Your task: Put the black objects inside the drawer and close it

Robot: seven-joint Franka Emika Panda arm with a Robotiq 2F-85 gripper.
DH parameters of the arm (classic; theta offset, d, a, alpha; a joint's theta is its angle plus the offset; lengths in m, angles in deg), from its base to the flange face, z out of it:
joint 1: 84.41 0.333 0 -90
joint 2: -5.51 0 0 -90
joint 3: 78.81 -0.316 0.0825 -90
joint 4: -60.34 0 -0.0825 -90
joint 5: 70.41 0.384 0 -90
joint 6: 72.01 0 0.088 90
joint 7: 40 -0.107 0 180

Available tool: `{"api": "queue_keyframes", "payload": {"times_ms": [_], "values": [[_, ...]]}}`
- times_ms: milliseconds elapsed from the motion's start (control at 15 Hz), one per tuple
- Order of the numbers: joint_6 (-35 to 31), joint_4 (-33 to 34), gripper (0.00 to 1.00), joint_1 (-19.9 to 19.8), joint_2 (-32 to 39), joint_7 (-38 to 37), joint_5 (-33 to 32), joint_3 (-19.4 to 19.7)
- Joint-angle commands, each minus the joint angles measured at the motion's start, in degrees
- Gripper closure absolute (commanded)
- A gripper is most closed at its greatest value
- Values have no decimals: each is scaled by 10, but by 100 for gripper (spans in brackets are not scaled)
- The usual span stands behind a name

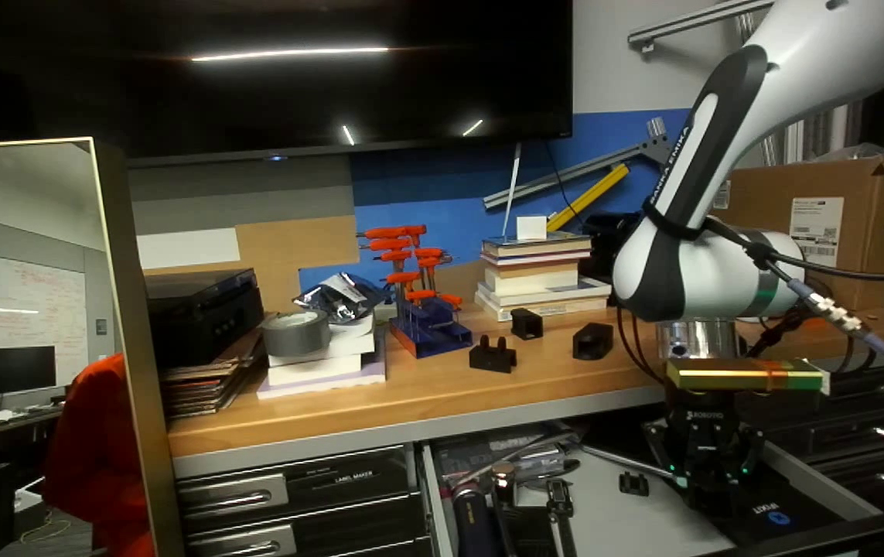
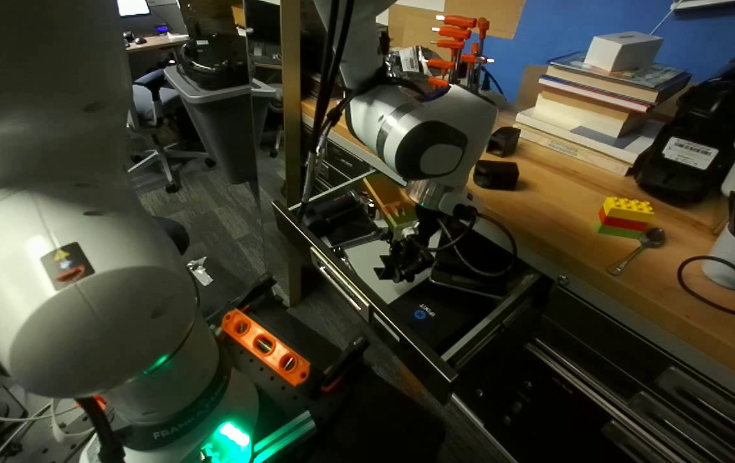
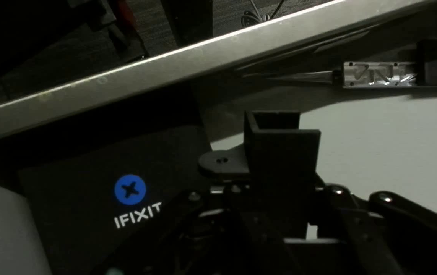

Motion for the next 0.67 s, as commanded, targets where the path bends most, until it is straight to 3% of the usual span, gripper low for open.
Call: {"api": "queue_keyframes", "payload": {"times_ms": [0, 467, 533, 600], "values": [[-56, -19, 79, -1, 4, 26, 24, -9], [-100, -21, 79, -14, 28, 80, 90, -36], [-104, -19, 71, -13, 32, 83, 90, -35], [-107, -19, 40, -10, 35, 79, 80, -31]]}}
